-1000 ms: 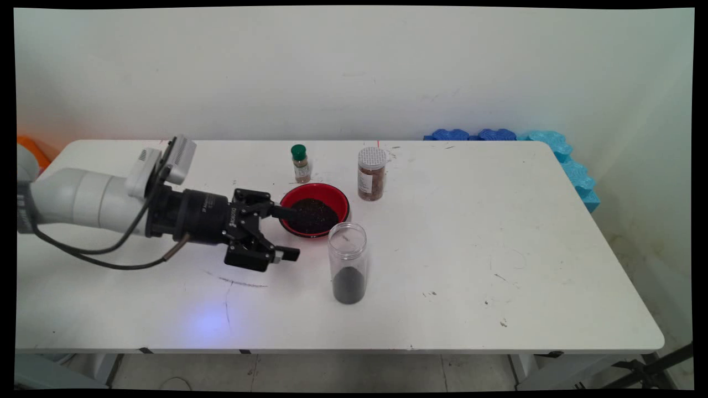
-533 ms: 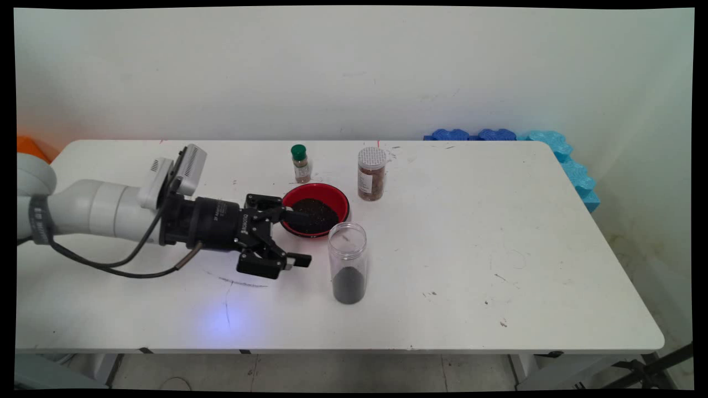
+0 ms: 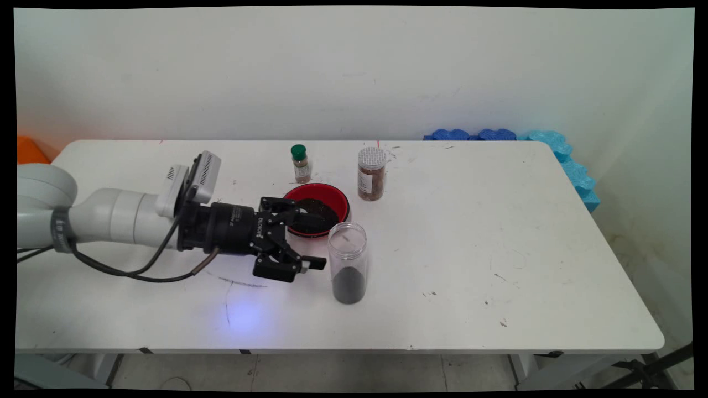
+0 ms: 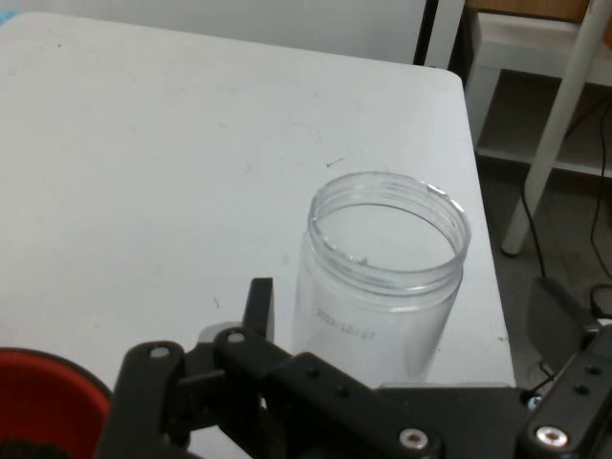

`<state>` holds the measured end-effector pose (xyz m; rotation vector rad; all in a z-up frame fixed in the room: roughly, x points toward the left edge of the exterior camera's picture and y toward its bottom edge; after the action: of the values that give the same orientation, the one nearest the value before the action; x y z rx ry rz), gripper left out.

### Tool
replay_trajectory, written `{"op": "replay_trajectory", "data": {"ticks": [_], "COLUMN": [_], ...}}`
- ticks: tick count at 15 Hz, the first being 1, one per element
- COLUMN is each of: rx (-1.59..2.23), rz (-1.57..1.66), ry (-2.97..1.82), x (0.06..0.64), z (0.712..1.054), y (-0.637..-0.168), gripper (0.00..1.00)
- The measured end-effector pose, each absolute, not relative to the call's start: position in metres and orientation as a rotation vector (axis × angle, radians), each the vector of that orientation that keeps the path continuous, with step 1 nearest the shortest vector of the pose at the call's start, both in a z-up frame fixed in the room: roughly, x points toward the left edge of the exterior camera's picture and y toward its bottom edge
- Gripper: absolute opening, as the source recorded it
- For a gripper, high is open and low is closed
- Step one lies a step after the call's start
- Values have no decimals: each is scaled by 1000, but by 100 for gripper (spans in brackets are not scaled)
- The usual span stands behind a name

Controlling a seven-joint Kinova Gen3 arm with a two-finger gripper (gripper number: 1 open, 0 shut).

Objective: Pick up the black seasoning powder from the table

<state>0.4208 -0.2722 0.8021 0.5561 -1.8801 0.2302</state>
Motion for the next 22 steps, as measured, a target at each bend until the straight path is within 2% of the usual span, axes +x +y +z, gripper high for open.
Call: {"op": "replay_trajectory", "data": {"ticks": [22], "rx": [461], "rz": [302], "ry": [-1930], "x": [386], "z": [784], "y": [-285], "gripper": [100]}}
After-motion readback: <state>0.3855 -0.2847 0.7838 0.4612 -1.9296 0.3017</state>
